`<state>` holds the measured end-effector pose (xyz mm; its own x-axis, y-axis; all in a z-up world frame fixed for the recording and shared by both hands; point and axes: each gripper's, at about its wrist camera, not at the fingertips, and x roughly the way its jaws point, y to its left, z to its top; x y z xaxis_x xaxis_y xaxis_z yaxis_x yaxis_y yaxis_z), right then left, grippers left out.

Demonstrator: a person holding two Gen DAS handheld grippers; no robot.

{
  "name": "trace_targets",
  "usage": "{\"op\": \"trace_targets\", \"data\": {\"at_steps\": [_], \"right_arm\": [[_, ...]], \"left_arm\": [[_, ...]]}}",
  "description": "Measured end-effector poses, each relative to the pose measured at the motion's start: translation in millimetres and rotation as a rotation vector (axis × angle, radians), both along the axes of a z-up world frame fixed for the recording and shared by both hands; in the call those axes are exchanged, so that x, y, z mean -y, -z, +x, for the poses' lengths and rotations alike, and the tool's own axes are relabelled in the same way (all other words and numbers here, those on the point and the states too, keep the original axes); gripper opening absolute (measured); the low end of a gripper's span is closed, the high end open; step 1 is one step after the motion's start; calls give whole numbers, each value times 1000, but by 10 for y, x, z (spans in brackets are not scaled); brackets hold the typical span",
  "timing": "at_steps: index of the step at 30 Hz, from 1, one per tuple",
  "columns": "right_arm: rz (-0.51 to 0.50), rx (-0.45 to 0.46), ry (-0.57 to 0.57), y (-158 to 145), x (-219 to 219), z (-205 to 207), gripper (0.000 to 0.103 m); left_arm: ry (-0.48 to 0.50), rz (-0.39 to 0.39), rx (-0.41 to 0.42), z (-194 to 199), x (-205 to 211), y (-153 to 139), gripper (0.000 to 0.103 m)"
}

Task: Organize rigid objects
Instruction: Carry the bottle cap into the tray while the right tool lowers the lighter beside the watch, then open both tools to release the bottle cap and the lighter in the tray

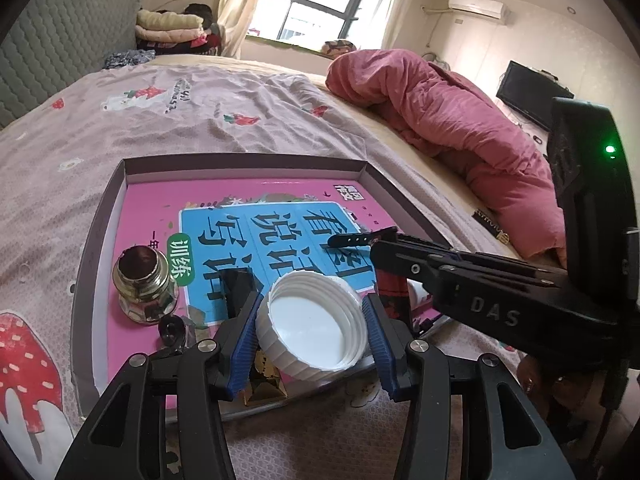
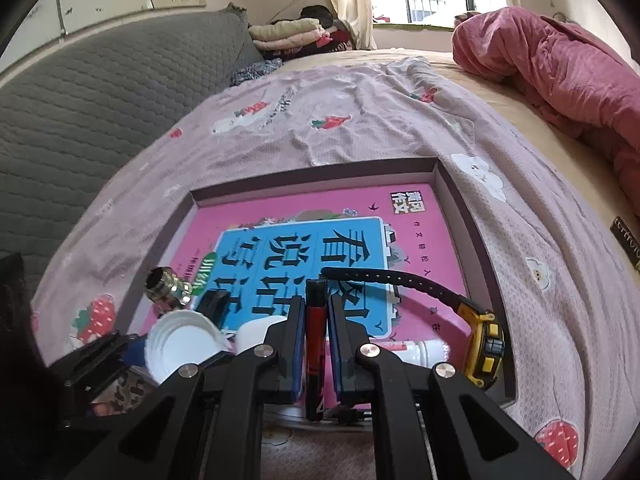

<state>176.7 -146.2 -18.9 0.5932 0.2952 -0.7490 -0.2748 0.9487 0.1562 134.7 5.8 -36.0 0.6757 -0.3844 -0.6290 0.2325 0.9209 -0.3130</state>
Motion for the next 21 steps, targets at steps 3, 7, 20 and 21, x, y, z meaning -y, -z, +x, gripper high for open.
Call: {"op": "trace_targets", "data": {"at_steps": [3,7,20,21], "right_arm": [[-11,-22,-1,54,-2,37,13],[-3,-53,-2,109,35,58,14],[32,8,32,-47,191,-101,43],[36,14,37,-74,210,-117,43]], "left_arm": [[-4,8,3,7,5,-1,51],[-1,9,4,11,1,5,51],[-37,0,-1,15,-96,-3,52],[-41,3,-1,16,-101,-6,52]]}}
